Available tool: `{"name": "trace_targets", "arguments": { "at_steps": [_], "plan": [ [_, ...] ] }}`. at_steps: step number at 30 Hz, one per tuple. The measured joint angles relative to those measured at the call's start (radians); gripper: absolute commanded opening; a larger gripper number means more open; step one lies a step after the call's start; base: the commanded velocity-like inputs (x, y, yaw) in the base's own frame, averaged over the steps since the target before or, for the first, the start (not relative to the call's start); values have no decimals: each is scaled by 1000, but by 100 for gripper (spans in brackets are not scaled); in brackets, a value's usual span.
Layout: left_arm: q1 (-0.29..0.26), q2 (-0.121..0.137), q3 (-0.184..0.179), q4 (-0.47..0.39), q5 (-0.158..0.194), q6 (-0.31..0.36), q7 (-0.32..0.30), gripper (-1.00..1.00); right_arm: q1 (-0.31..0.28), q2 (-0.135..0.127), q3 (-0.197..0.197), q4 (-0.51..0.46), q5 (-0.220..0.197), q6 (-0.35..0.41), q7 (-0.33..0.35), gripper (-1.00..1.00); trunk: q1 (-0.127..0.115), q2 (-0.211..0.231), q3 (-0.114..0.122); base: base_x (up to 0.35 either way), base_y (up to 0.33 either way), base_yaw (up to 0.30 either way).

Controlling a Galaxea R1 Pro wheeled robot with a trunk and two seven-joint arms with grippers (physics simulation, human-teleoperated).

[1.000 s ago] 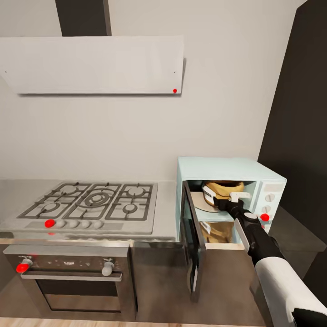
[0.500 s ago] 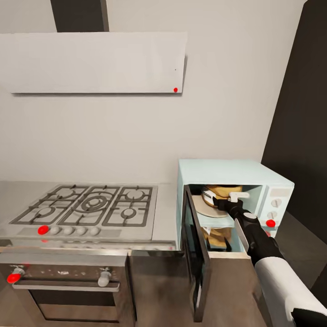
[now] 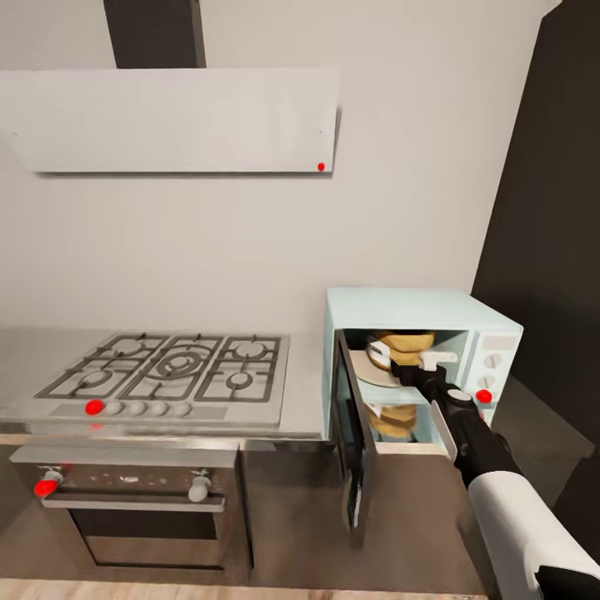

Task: In the kitchen, take the popcorn bag from the countertop, put it into the microwave, and heat it until the popcorn is cooked so the cooked popcorn ends up inside the bag.

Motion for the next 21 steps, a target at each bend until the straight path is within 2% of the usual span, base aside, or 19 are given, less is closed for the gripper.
{"name": "trace_targets", "arguments": {
  "at_steps": [6,8,10,14,16,21],
  "plan": [
    [0,0,0,0,0,0,0,100,0,-3,6,-9,3,49,1,100,0,0,0,-345,0,0],
    [0,0,0,0,0,0,0,100,0,-4,16,-11,4,62,1,100,0,0,0,-345,0,0],
    [0,0,0,0,0,0,0,100,0,-3,43,-12,8,79,1,100,0,0,0,-345,0,0],
    [0,0,0,0,0,0,0,100,0,-3,53,-54,8,129,2,100,0,0,0,-292,0,0],
    [0,0,0,0,0,0,0,100,0,-4,53,-84,8,176,4,100,0,0,0,-95,0,0],
    [0,1,0,0,0,0,0,100,0,-9,52,-211,9,387,5,100,-1,0,0,-15,0,0]
  ]
}}
